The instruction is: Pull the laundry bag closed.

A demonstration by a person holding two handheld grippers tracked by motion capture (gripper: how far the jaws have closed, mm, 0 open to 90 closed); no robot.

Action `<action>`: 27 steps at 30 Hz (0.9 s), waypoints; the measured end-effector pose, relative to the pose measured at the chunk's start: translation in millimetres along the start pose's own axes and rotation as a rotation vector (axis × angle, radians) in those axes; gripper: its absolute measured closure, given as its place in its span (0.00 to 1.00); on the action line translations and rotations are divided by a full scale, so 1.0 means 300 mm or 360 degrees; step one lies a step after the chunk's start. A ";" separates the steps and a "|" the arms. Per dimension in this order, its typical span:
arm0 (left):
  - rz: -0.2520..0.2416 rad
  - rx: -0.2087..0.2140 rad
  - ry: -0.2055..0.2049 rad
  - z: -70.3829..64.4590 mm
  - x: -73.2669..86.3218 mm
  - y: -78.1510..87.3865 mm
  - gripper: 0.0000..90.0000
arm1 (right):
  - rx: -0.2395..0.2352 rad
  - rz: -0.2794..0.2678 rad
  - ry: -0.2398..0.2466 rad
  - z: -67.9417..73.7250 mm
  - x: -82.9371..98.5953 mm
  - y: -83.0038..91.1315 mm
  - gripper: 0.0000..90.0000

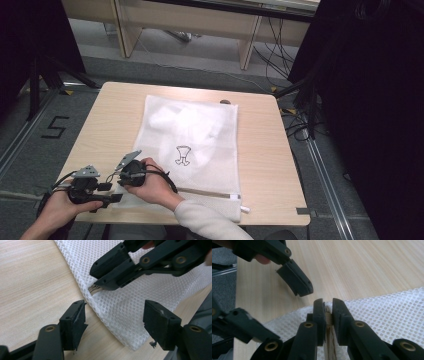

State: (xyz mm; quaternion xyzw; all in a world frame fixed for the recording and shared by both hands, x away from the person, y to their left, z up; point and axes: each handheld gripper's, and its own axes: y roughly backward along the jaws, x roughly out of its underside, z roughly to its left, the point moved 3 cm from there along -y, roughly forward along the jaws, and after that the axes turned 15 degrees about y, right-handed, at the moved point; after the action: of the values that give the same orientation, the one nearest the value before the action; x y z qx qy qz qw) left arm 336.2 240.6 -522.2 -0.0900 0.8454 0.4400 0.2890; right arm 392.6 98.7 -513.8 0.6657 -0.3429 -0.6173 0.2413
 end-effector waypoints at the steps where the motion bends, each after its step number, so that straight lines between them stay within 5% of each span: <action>1: -0.0025 0.0000 0.0027 -0.002 -0.001 -0.003 0.38 | 0.0010 -0.0011 0.0000 -0.002 -0.008 0.015 0.91; 5: -0.0040 -0.0002 0.0074 0.000 -0.009 -0.005 0.38 | 0.0003 -0.0019 -0.0007 -0.001 -0.018 0.032 0.91; 8: -0.0086 0.0070 0.0131 -0.004 -0.018 -0.011 0.38 | 0.0006 -0.0021 0.0003 0.003 -0.026 0.050 0.91; 17: -0.0010 0.0123 0.0151 -0.021 -0.032 -0.038 0.42 | 0.0040 -0.0076 -0.0004 -0.002 -0.038 0.097 0.91; 27: -0.0025 0.0133 0.0161 -0.024 -0.038 -0.054 0.52 | 0.0038 -0.0091 0.0027 -0.006 -0.041 0.114 0.91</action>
State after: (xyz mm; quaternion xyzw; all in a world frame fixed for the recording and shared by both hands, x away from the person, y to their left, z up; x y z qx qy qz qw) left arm 349.0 224.0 -523.7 -0.1068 0.8758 0.3970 0.2529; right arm 388.9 85.5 -479.9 0.6834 -0.3289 -0.6141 0.2185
